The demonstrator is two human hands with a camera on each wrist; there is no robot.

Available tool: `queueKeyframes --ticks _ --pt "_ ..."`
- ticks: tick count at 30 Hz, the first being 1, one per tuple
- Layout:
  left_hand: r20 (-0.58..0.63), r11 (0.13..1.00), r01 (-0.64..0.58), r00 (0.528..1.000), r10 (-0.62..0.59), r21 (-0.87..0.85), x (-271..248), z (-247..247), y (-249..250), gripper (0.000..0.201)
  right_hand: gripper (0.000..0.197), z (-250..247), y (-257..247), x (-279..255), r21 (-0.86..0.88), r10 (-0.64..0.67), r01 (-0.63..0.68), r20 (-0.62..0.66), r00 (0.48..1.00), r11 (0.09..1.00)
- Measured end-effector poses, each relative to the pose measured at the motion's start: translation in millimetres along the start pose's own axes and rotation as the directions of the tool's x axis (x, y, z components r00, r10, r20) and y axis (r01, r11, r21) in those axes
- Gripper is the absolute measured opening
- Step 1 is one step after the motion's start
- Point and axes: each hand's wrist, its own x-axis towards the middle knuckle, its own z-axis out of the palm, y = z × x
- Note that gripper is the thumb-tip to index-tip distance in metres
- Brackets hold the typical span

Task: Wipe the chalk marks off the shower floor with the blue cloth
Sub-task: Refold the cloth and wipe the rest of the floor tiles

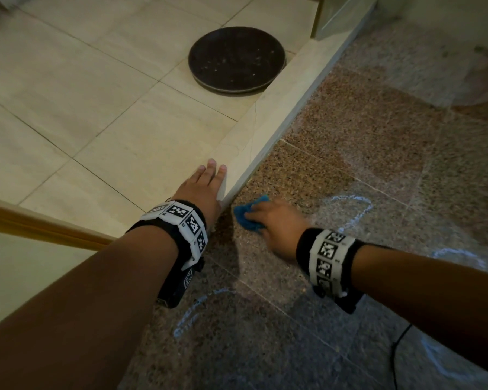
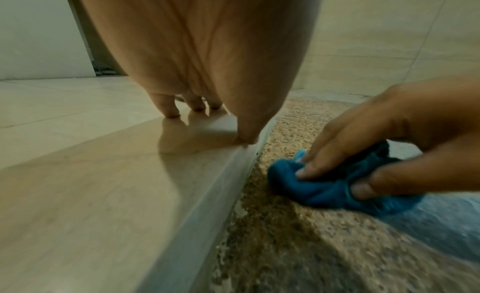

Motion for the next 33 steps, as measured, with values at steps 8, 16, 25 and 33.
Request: queueKeyframes --ticks 8,16,25,33 --pt "0.043 1.000 -0.027 0.999 0.028 -0.012 -6.1 -3.8 -3.5 0.077 0.037 -16.5 23.4 21.4 0.041 0.081 -0.079 -0.046 0.996 0.996" --pt "0.073 0.997 -0.045 0.996 0.049 -0.056 -9.2 -4.1 -7.0 0.076 0.039 17.0 -43.5 3.2 0.028 -0.274 0.273 0.044 0.961 0.962" --pt "0.045 0.997 -0.026 0.999 0.029 -0.066 -11.0 -3.6 -4.2 0.075 0.045 19.4 -40.6 8.9 -0.058 -0.268 0.270 0.044 0.963 0.961" --pt "0.055 0.994 0.036 0.998 -0.030 -0.103 -12.6 -10.4 6.5 0.076 0.040 20.2 -11.0 -31.5 0.106 -0.435 0.422 0.197 0.879 0.900"
